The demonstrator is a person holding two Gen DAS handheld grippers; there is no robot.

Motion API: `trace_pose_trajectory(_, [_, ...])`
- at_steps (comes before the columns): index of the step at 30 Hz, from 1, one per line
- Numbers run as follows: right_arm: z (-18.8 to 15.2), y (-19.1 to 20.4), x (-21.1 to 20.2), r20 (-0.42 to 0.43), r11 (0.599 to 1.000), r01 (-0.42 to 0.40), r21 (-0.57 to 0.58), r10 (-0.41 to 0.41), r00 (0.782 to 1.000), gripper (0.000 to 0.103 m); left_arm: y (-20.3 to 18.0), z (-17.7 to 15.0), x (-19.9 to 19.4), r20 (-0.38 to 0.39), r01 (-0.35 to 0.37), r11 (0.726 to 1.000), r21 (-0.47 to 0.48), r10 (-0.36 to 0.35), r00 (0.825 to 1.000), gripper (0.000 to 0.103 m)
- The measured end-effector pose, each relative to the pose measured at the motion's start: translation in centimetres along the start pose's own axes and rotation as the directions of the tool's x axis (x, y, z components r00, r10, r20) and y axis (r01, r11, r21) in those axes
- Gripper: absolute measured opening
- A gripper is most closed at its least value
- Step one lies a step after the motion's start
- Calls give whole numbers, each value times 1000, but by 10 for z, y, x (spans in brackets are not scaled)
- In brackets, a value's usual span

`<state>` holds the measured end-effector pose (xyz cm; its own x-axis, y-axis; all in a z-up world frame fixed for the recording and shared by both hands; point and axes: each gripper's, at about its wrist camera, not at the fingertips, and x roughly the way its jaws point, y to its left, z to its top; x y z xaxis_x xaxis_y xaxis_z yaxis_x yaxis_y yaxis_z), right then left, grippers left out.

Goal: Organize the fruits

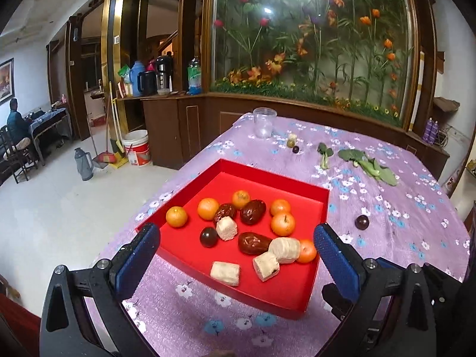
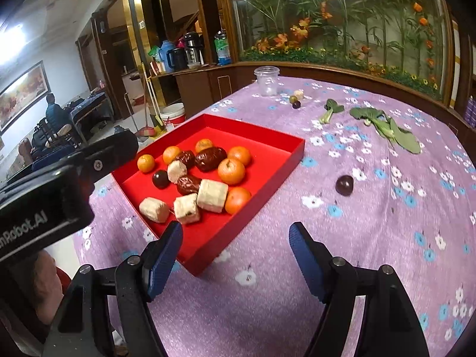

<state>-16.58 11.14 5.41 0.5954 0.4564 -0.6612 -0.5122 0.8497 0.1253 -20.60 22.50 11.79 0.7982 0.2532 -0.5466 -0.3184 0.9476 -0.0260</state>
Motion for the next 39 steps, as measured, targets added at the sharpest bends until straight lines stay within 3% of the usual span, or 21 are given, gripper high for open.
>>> trace_pose_trajectory(8, [-3, 7, 2, 3, 999, 4, -32, -4, 1000, 81, 0, -3, 8, -26, 4, 1000, -12, -4, 1000, 103])
trace_pose_trajectory(14, [-5, 7, 5, -8, 1000, 8, -21, -8, 1000, 82, 5, -7, 3, 13, 38, 998, -45, -37, 999, 103])
trace_pose_trajectory(22, [-5, 4, 8, -13, 1000, 11, -13, -11, 1000, 82, 0, -9, 7, 14, -26, 1000, -9, 27, 1000, 103])
trace_pose_trajectory(39, [-6, 5, 11, -18, 1000, 12, -11, -12, 1000, 83, 4, -10, 9, 1, -36, 999, -17, 36, 999, 103])
